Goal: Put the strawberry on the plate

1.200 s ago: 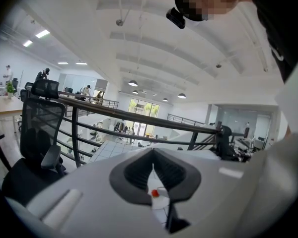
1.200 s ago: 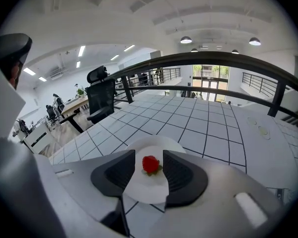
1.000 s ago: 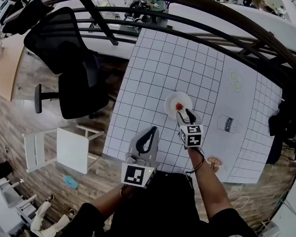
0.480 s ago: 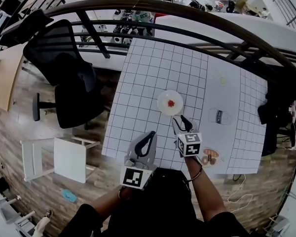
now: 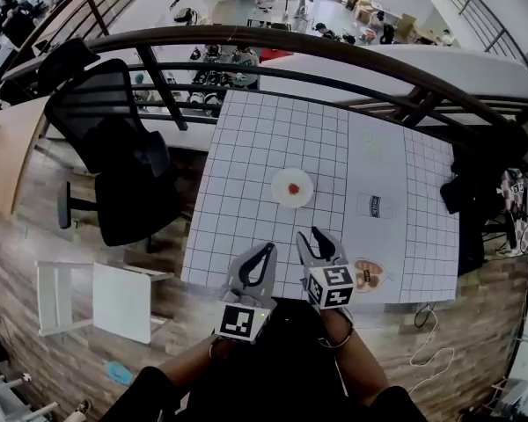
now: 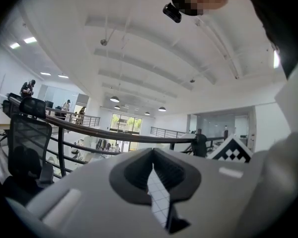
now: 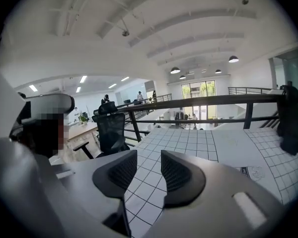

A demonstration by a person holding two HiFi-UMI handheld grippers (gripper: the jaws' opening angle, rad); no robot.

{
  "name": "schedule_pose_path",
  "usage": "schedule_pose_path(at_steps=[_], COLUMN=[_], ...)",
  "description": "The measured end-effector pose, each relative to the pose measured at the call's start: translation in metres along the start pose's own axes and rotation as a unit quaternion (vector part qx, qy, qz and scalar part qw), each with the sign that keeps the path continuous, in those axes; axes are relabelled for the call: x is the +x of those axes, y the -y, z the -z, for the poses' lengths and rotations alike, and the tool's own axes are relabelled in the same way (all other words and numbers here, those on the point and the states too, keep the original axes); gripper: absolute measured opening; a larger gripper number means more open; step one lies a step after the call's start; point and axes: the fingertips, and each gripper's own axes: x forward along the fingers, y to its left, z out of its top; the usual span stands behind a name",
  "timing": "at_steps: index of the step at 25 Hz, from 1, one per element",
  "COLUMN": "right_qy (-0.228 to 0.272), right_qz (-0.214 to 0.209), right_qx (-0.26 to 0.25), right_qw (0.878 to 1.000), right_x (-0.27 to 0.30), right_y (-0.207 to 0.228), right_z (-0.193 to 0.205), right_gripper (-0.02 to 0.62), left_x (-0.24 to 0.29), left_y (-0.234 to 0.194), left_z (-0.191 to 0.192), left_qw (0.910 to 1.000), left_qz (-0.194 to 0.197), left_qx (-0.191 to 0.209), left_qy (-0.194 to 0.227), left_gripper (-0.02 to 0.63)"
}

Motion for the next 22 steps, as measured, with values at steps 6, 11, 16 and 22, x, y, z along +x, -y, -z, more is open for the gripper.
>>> schedule_pose_path(at_steps=[6, 11, 16, 22], right_qy=[0.054, 0.099, 0.126, 0.147], right_qz=[0.018, 0.036, 0.046, 0.042], right_qx=[-0.007, -0.025, -0.045, -0.060], right_qw=[0.998, 0.994, 0.990, 0.986], right_x=[-0.045, -0.082, -0.103, -0.123], right_y=[-0.027, -0.053, -0.072, -0.086], right_z=[-0.017, -0.033, -0.043, -0.052], right_gripper=[0.087, 0.047, 0.001, -0.002], left_x=[-0.035, -0.055, -0.065, -0.078], left_y=[0.002, 0.003, 0.005, 0.015], left_z=[0.001, 0.002, -0.008, -0.009], left_qw=[1.0000, 0.9998, 0.9995, 0.9992], left_qz=[0.005, 0.011, 0.016, 0.014], left_qx=[0.000, 0.002, 0.003, 0.008], left_qy=[0.006, 0.014, 0.028, 0.037], left_gripper=[0.011, 0.011, 0.011, 0.011])
